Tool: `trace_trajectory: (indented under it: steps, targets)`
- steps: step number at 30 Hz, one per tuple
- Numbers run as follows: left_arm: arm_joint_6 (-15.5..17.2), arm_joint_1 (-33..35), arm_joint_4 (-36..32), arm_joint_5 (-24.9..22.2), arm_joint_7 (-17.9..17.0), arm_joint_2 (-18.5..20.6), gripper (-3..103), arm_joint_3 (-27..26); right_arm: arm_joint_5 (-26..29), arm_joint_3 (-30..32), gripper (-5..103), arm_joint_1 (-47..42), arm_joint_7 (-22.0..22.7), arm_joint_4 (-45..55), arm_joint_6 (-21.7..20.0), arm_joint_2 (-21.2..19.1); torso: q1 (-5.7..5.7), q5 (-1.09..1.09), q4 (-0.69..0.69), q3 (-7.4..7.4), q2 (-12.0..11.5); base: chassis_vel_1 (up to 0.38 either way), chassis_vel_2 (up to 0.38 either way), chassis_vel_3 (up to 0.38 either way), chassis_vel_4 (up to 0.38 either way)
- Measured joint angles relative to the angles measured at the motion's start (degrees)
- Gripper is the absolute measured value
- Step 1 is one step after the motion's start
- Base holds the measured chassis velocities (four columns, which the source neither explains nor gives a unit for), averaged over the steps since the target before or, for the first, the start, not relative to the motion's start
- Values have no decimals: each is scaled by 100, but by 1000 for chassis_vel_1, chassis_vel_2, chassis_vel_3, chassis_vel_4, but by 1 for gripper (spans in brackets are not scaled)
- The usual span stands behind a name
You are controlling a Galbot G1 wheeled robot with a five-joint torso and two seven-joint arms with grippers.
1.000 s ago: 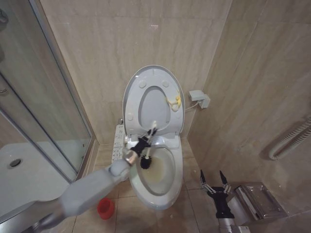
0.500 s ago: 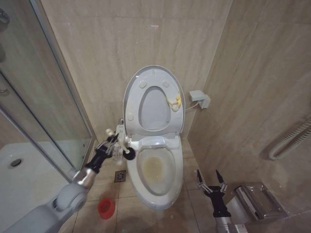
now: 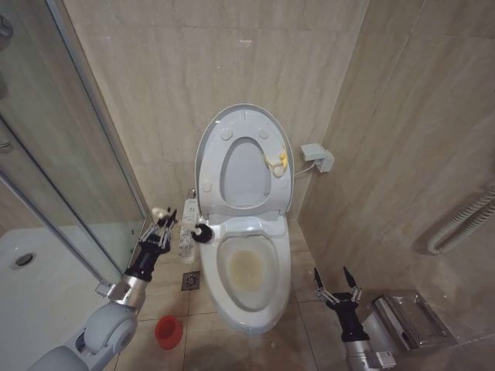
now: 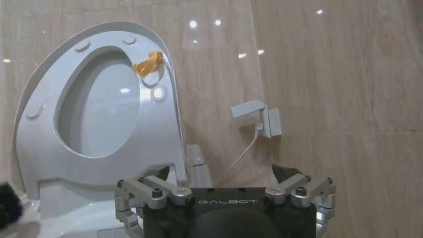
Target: Open the toilet lid, clean the toilet bowl with a toilet brush, close the toilet lid, and flush.
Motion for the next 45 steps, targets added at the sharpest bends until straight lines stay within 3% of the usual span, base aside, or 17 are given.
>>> trace_trajectory:
  steps: [8, 11, 12, 14, 15, 20, 21, 28, 29, 32, 37, 45]
  targets:
    - [102, 214, -520, 76, -4, -136, 18, -78, 54, 107, 100, -74, 2, 71, 25, -21, 0, -2, -4, 0, 0, 0, 0, 0, 0]
    - [182, 647, -582, 361, -272, -163, 18, -322, 56, 111, 100, -88, 2, 78, 41, 20, 0, -2, -2, 0, 0, 0, 0, 0, 0]
    - [282, 980, -589, 622, -612, -216, 18, -568, 57, 101, 100, -87, -2, 80, 49, 22, 0, -3, -2, 0, 0, 0, 0, 0, 0]
    - [334, 1156, -590, 741, -803, -247, 18, -687, 57, 95, 100, -79, -13, 76, 58, 21, 0, -4, -2, 0, 0, 0, 0, 0, 0]
    - [416, 1458, -601, 901, -1072, -297, 18, -907, 57, 93, 100, -34, -45, 49, 81, 17, -1, -5, -3, -1, 1, 0, 0, 0, 0]
    - [587, 2224, -826, 1051, -1492, -504, 18, -1590, 122, 66, 100, 155, -79, -117, 116, 28, -1, -3, -3, -1, 1, 0, 0, 0, 0]
    - [619, 2426, -912, 1064, -1566, -622, 22, -1781, 131, 42, 100, 201, -92, -176, 133, 53, -1, 1, 1, -1, 1, 0, 0, 0, 0]
    - [684, 2717, -1095, 1181, -1592, -955, 22, -2090, 198, 17, 100, 203, -111, -169, 152, 52, -1, -3, -2, 0, 0, 0, 0, 0, 0]
    - [707, 2746, -1114, 1203, -1611, -991, 17, -2142, 226, 27, 100, 193, -112, -160, 152, 19, 0, -3, -1, 0, 0, 0, 0, 0, 0]
    - [726, 2796, -1070, 1303, -1646, -1064, 17, -2196, 308, 55, 100, 172, -130, -159, 153, -68, 0, -2, -2, 0, 0, 0, 0, 0, 0]
    - [720, 2751, -610, 1435, -1665, -1192, 17, -2107, 408, 65, 100, 144, -178, -208, 183, -133, 0, -3, -1, 0, 0, 0, 0, 0, 0]
    - [718, 2179, 657, 1238, -1581, -1294, 17, -1414, 335, -43, 100, 140, -233, -277, 211, -89, 0, -4, -3, 0, 0, 0, 0, 0, 0]
